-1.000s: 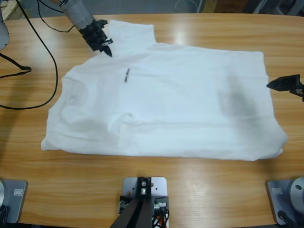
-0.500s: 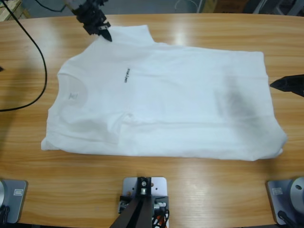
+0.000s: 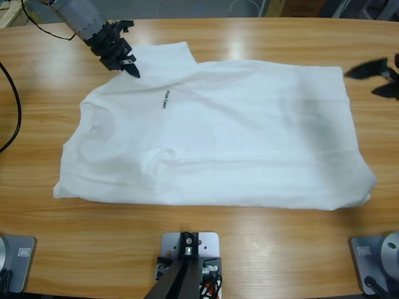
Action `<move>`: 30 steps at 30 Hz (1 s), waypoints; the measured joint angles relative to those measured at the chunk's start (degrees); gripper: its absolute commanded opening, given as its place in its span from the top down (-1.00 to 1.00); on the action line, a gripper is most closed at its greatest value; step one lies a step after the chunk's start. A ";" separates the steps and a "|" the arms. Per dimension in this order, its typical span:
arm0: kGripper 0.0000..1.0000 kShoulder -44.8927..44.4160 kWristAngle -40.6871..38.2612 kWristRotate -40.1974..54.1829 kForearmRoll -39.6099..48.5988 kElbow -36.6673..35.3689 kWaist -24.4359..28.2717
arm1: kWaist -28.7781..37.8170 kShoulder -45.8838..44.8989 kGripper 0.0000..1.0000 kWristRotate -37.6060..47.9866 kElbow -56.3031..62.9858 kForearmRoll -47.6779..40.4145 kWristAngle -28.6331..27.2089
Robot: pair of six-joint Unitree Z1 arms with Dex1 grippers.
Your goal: Fold clothes
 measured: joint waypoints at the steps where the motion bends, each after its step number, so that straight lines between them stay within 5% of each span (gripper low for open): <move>1: 1.00 0.00 -0.09 0.00 -0.04 0.08 -0.01 | -1.24 1.88 -0.84 -0.14 -1.10 -0.34 0.47; 10: 1.00 -0.77 -0.15 0.50 -0.07 1.34 0.25 | -13.17 15.88 -0.83 -2.73 -3.83 -11.08 12.21; 30: 1.00 -1.38 -0.15 1.74 -0.83 2.88 0.62 | -18.63 38.66 -0.82 -7.47 -15.54 -14.11 12.59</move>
